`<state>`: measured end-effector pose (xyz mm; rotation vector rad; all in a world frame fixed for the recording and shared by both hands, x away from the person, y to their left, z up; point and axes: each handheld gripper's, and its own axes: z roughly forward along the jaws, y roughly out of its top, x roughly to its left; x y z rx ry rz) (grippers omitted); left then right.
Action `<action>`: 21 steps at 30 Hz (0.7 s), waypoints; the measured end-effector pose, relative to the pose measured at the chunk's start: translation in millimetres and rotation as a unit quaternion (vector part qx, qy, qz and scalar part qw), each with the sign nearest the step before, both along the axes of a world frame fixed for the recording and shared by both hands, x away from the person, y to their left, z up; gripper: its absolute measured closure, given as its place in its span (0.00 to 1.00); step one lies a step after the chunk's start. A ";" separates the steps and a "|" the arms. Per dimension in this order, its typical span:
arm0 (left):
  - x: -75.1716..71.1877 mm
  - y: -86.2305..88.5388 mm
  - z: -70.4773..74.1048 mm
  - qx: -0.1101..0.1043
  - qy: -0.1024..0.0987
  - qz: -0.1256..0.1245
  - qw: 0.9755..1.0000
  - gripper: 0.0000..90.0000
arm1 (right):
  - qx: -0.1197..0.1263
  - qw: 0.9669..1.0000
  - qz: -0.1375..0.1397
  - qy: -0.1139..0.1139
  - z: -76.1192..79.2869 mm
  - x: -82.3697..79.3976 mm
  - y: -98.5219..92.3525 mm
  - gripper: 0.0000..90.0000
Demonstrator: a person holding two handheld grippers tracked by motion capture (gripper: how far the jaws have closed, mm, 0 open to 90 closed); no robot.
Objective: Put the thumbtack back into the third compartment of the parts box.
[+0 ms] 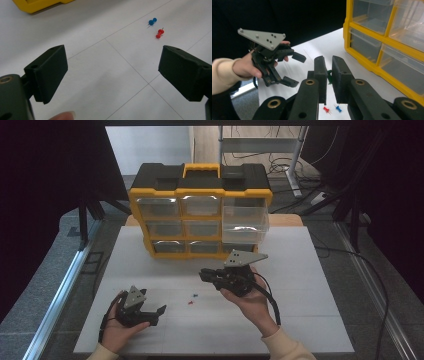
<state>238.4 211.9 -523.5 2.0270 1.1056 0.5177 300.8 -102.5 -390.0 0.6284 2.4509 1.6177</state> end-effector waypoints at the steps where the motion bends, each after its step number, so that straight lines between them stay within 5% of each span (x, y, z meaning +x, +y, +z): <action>1: -0.2 0.2 0.1 0.000 0.000 0.001 1.000 0.10 | 0.000 1.000 0.000 0.000 0.0 0.0 0.0 0.92; 16: -1.5 0.5 -0.3 0.001 0.001 0.005 1.000 0.10 | 0.025 0.999 -0.013 -0.015 26.5 -1.4 -4.7 0.92; 21: -2.3 -0.6 -0.7 0.002 0.002 0.002 1.000 0.10 | 0.047 0.998 -0.006 -0.028 54.4 0.9 -2.9 0.92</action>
